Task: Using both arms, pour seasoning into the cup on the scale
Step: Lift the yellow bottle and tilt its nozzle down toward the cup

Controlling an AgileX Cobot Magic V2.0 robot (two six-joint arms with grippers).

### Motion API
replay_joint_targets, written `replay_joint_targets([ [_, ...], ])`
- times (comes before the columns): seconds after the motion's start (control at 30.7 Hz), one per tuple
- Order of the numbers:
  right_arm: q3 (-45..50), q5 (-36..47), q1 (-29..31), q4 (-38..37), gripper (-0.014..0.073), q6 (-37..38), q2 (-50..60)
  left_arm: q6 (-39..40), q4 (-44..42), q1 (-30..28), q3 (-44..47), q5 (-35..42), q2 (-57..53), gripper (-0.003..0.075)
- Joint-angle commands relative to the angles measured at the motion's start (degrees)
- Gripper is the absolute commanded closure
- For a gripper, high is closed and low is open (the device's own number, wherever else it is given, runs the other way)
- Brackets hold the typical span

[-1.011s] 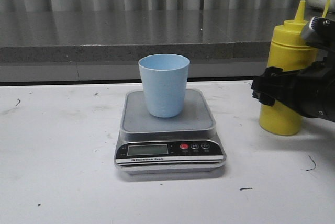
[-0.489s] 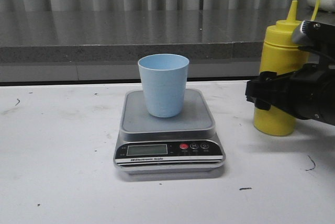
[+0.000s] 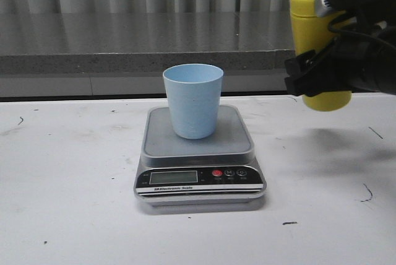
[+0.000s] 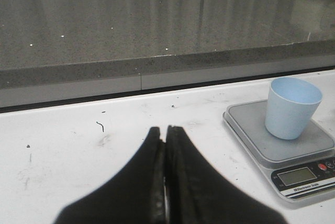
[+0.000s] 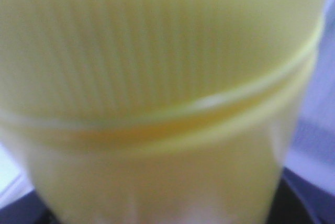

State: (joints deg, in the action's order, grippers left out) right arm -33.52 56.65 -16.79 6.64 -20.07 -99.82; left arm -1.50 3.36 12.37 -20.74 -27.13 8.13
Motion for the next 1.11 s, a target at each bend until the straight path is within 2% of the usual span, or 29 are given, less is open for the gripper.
replay_joint_targets([
  [0.0, -4.8, -0.3, 0.0, -0.7, 0.0528, -14.0, 3.8, 0.6, 0.6, -0.1, -1.5, 4.8, 0.7, 0.0740],
  [0.13, -9.2, -5.4, 0.0, -0.6, 0.0528, -28.3, 3.8, 0.6, 0.6, -0.1, -1.5, 4.8, 0.7, 0.0740],
  [0.23, -11.5, -7.3, 0.0, -0.5, 0.0528, -36.0, 3.8, 0.6, 0.6, -0.1, -1.5, 4.8, 0.7, 0.0740],
  [0.59, -19.1, -6.0, 0.0, -1.0, 0.0528, -64.4, 3.7, 0.6, 0.6, -0.1, -1.5, 4.8, 0.7, 0.0740],
  [0.85, -23.7, -6.8, 0.0, -4.1, 0.0528, -78.1, 3.7, 0.6, 0.6, -0.1, -1.5, 4.8, 0.7, 0.0740],
  [1.08, -23.8, -7.1, 0.0, -5.1, 0.0528, -79.6, 3.7, 0.6, 0.6, -0.1, -1.5, 4.8, 0.7, 0.0740],
])
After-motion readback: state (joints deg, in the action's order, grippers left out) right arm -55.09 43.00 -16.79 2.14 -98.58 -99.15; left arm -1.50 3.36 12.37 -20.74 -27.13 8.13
